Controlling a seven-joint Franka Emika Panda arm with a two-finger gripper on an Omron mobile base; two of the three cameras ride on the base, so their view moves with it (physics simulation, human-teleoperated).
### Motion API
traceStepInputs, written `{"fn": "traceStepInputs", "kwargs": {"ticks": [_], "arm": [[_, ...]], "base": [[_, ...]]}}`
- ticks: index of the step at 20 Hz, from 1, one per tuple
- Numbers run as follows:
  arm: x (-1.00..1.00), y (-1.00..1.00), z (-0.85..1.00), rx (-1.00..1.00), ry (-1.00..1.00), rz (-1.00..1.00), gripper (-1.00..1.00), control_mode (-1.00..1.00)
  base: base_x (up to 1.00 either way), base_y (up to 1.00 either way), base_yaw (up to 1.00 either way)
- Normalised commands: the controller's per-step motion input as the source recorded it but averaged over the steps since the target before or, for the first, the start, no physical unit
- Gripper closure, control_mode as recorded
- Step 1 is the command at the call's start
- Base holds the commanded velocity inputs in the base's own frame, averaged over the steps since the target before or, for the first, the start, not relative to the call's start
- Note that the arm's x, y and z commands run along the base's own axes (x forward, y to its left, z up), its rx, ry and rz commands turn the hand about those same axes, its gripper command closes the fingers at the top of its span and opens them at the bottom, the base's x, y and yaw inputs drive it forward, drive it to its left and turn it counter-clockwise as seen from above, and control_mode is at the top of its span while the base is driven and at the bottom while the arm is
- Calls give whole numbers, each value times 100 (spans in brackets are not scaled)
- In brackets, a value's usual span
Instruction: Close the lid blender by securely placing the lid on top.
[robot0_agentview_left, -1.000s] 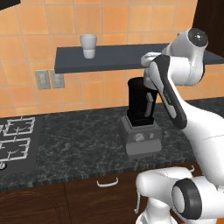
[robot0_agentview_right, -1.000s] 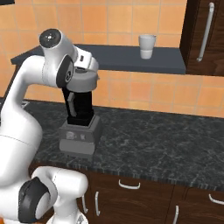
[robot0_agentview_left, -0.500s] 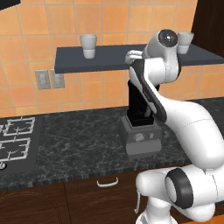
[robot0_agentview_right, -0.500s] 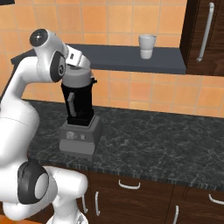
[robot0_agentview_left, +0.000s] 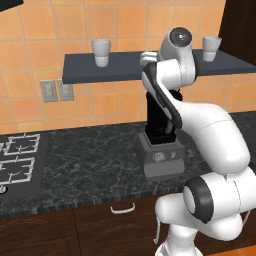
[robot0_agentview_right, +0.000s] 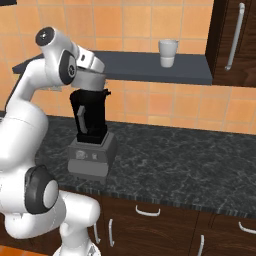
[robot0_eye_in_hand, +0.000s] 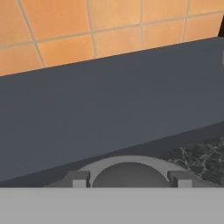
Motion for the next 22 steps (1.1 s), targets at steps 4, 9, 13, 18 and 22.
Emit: {"fn": "traceStepInputs", "kwargs": {"ticks": [4, 9, 13, 18, 22], "arm": [[12, 0, 0, 0, 0, -5, 100, -100], [0, 0, 0, 0, -5, -1, 100, -100], [0, -12, 0, 0, -11, 0, 100, -100], [-5, -23, -5, -3, -5, 0, 100, -100], [-15, -10, -7, -8, 0, 5, 100, -100]], "base": [[0, 0, 0], [0, 0, 0], [0, 0, 0], [0, 0, 0], [0, 0, 0]]}}
